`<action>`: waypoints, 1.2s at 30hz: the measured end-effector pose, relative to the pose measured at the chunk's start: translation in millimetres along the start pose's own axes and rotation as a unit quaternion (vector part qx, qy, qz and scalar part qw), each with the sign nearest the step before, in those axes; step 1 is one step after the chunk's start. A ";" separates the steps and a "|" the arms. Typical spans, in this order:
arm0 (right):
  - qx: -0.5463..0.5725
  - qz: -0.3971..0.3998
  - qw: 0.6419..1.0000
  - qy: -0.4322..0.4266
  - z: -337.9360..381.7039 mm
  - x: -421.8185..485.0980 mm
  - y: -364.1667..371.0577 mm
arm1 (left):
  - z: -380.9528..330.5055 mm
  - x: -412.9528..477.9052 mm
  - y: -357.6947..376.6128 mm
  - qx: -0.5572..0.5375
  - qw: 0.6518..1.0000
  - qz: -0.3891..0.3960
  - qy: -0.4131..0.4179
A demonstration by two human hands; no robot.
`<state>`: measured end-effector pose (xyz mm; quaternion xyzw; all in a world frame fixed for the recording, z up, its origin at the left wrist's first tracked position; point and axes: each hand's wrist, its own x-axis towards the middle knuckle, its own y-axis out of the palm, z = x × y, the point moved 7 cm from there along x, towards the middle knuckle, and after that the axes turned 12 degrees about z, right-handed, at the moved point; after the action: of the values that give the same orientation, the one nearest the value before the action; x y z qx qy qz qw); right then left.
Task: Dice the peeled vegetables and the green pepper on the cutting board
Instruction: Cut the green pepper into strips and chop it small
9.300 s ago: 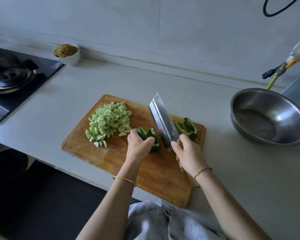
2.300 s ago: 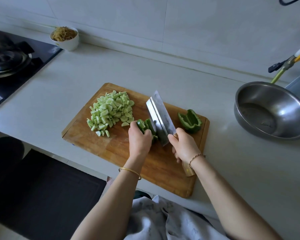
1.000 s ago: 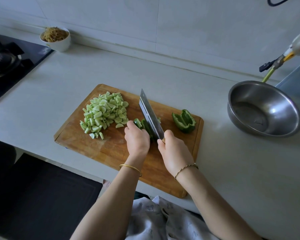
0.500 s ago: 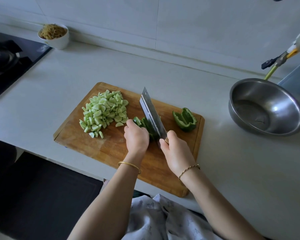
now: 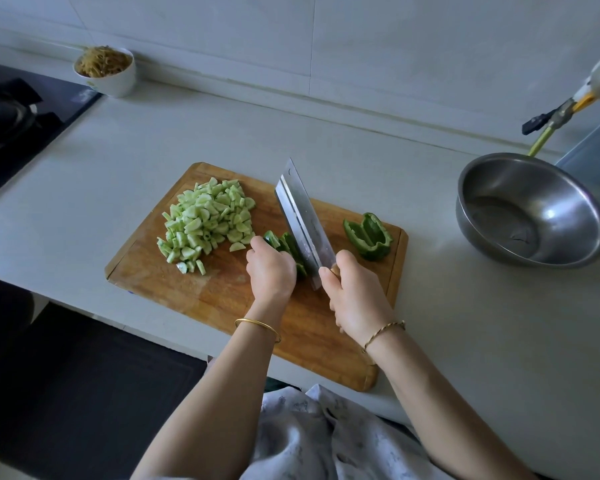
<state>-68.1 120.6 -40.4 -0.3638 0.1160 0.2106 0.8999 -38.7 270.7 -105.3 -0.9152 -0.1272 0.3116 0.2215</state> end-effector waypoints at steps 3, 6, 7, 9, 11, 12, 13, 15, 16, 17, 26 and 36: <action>-0.011 0.009 1.000 0.006 -0.9 0.9 4.3 | 0.1 -0.3 0.4 -0.001 1.000 0.001 -0.003; -0.013 0.010 1.000 0.009 -1.5 0.5 5.0 | 0.1 0.1 0.7 -0.004 1.000 0.002 -0.003; -0.010 0.008 1.000 0.009 -1.6 0.2 4.8 | -0.1 -0.1 0.5 -0.006 1.000 0.002 -0.004; -0.004 0.001 1.000 0.008 -0.9 -1.5 3.6 | 0.0 0.0 0.9 -0.007 1.000 0.002 -0.006; 0.004 -0.001 1.000 0.006 1.4 -3.1 3.2 | -1.1 -1.1 0.8 -0.003 1.000 0.000 -0.005; -0.002 0.002 1.000 0.006 3.1 -3.4 3.5 | -1.9 -1.9 0.5 -0.002 1.000 -0.001 -0.004; -0.019 0.003 1.000 0.005 5.0 -3.8 4.0 | -2.4 -2.7 0.3 -0.001 1.000 -0.002 -0.004; -0.059 0.001 0.998 0.002 9.4 -4.8 4.4 | -2.9 -3.7 0.5 -0.002 1.000 -0.002 -0.003; -0.072 -0.001 0.997 0.001 11.6 -4.8 4.2 | -3.2 -4.0 0.8 -0.001 1.000 -0.002 -0.002; -0.079 -0.001 0.997 -0.001 13.2 -4.5 4.1 | -3.7 -4.5 0.7 0.002 1.000 -0.003 -0.001; -0.094 0.004 0.996 0.004 17.0 -7.0 2.7 | -5.5 -4.1 0.3 0.007 1.000 -0.006 -0.016; -0.122 0.018 0.992 0.026 19.2 4.7 8.1 | -5.2 -4.9 2.2 0.021 1.000 -0.007 -0.006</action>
<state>-66.6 140.7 -33.4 -0.4741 0.1198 0.2299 0.8414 -39.0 265.2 -100.2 -0.9076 -0.1289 0.3183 0.2417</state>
